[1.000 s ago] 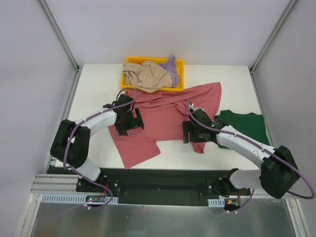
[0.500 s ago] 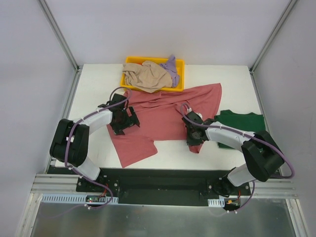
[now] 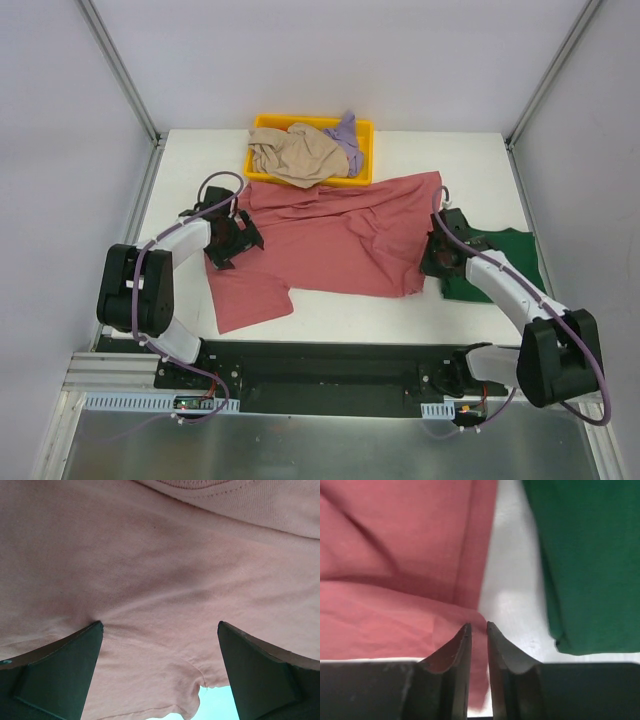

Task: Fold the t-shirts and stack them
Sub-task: Flatten out the tshirt

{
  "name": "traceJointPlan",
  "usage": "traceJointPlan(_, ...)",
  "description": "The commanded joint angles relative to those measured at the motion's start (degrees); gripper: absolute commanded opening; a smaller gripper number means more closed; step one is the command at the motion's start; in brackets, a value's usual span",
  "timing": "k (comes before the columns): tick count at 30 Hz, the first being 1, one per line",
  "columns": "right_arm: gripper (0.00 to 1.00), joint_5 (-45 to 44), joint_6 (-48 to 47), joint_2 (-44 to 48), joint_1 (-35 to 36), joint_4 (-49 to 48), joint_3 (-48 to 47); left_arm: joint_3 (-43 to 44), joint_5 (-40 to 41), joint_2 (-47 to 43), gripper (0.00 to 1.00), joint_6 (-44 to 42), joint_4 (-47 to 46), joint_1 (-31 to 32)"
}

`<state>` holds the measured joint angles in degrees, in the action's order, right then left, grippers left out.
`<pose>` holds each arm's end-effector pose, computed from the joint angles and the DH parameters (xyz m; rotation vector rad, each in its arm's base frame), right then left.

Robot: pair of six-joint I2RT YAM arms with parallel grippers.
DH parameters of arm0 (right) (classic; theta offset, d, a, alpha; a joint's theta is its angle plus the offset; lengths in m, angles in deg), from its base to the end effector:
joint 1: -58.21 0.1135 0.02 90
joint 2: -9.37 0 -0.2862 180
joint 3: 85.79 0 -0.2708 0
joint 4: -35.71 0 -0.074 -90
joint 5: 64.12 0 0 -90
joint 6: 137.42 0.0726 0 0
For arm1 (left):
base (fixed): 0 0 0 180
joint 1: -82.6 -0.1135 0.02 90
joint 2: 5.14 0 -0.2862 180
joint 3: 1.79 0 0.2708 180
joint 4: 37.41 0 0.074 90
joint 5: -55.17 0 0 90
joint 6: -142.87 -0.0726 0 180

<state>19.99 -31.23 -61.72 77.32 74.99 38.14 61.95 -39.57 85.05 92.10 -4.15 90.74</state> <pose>0.2615 0.0827 0.1953 -0.0224 2.5154 0.1223 0.3330 -0.0537 0.1527 -0.6850 2.5737 -0.3905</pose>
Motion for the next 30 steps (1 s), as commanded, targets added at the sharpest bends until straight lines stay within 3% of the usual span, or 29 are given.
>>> traceJointPlan(1, 0.25, 2.03, -5.54, 0.60, -3.12, 5.50, -0.50, 0.83, 4.12, 0.69, 0.99, -3.80, 3.09, -0.50)
traceJointPlan(2, 0.30, 0.37, -5.99, 0.95, -3.12, 6.64, -0.76, 1.09, 3.59, 0.34, 0.99, -3.89, 3.17, -0.50)
traceJointPlan(4, 0.56, -1.40, -7.04, 2.79, -3.12, 7.88, -1.29, 1.36, 2.80, -0.54, 0.99, -4.15, 3.17, -0.50)
traceJointPlan(5, 0.65, -2.01, -7.39, 4.19, -3.12, 8.49, -1.47, 1.44, 2.71, -1.07, 0.99, -4.33, 3.17, -0.50)
traceJointPlan(8, 0.76, -1.15, -10.11, 8.85, -2.86, 8.50, -0.86, 1.62, 2.89, -2.30, 0.99, -4.42, 3.61, -0.50)
traceJointPlan(12, 0.84, 8.58, -14.42, 13.86, -0.23, 5.70, 1.86, 1.19, 1.30, -6.59, 0.99, -3.46, 5.02, -0.50)
traceJointPlan(14, 0.96, 11.33, -14.96, 14.92, 0.48, 3.68, 3.09, -0.13, 2.09, -10.63, 0.99, -2.67, 6.07, -0.50)
traceJointPlan(20, 0.96, 8.62, -9.07, 14.93, -0.30, -0.72, 4.42, -5.84, 4.37, -24.08, 0.99, 2.07, 17.47, -0.50)
traceJointPlan(24, 0.96, 10.63, -9.85, 13.18, -1.88, -1.78, 3.98, -10.67, 13.25, -28.66, 0.99, 13.05, 30.66, -0.58)
traceJointPlan(30, 0.96, 14.41, -11.61, 10.27, -3.47, -2.48, 3.54, -18.14, 10.53, -34.11, 0.97, 23.61, 37.18, -0.58)
